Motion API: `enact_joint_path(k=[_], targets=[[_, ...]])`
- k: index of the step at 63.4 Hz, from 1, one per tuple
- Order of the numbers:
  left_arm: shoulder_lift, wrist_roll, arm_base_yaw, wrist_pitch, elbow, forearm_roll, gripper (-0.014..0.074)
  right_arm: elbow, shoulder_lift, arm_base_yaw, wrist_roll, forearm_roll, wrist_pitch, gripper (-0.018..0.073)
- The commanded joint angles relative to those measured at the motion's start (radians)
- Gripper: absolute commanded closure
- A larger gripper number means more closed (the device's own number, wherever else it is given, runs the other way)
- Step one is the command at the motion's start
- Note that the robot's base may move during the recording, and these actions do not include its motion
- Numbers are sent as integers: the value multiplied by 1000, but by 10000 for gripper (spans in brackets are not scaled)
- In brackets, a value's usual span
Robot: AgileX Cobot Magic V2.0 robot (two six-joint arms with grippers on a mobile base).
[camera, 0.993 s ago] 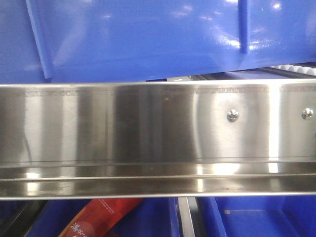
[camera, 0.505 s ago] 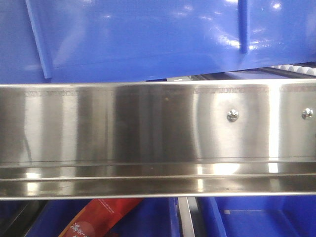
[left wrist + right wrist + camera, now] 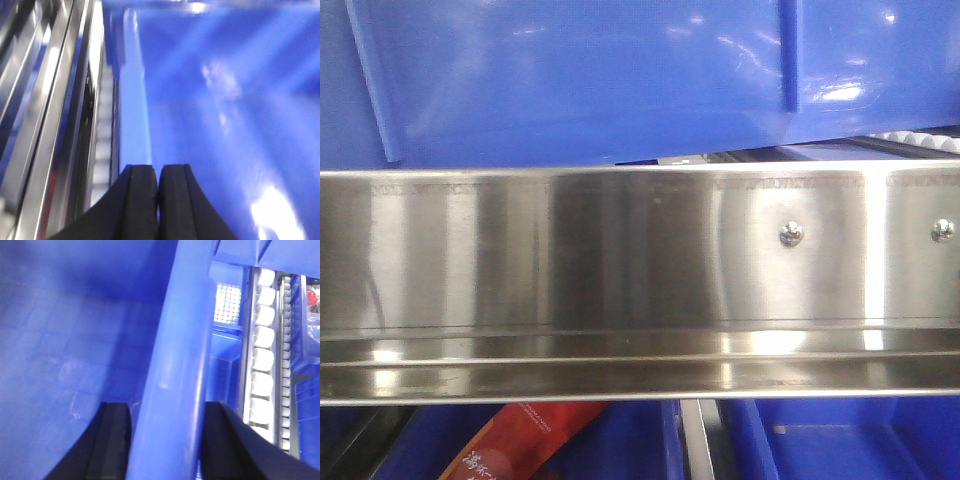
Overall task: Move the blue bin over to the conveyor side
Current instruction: 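Close both grippers on opposite side walls of the blue bin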
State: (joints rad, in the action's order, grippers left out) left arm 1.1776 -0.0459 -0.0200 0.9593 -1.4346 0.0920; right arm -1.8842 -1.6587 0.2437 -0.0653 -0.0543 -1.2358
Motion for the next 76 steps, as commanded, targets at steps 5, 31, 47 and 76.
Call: enact_joint_path(k=[5,31,47,76], targets=[[15,-10,2,-77,0,11,413,1,4,-1,13,18,15,630],[191,-40,2,-103,-2,15,109,1,4,-1,13,18,15,630],[230,-42,2,-83,-4,36,127,1,4,-1,13,18,15,630],[271,-42,2,-60,-4,36,132,1,4,-1,13,18,15,630]])
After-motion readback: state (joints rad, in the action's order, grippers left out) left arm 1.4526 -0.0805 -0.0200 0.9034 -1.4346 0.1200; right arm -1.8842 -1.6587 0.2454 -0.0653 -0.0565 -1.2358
